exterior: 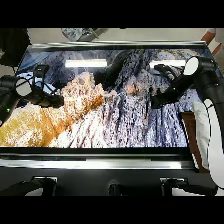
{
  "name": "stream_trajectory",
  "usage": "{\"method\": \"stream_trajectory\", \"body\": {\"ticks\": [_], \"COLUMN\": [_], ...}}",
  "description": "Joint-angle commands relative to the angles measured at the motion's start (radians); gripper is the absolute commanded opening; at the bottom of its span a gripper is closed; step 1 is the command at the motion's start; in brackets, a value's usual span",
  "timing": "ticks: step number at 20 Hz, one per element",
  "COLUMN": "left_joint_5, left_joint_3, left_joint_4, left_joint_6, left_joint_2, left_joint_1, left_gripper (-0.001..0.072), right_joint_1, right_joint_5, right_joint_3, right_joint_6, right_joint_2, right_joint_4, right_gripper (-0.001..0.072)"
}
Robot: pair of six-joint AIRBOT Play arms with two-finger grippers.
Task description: Fold the shirts.
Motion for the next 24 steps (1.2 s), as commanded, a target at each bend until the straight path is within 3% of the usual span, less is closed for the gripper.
{"method": "stream_trajectory", "body": {"ticks": [1,14,24], "left_joint_5": [0.0,0.0,0.029], "left_joint_3": [0.0,0.0,-0.001], "left_joint_4": [0.0,0.0,0.0], "left_joint_6": [0.0,0.0,0.0], "left_joint_2": [0.0,0.0,-0.01], "left_joint_1": [0.0,0.0,0.0], "left_gripper": [0.0324,0.0324,0.0324], "right_joint_1": [0.0,0.0,0.0], "right_joint_5": [0.0,0.0,-0.338], "right_joint_3": [0.0,0.0,0.0], "right_joint_6": [0.0,0.0,0.0], "right_joint_2": [0.0,0.0,0.0], "right_joint_4": [0.0,0.0,-0.008], "right_gripper": [0.0664,0.0663,0.0663]}}
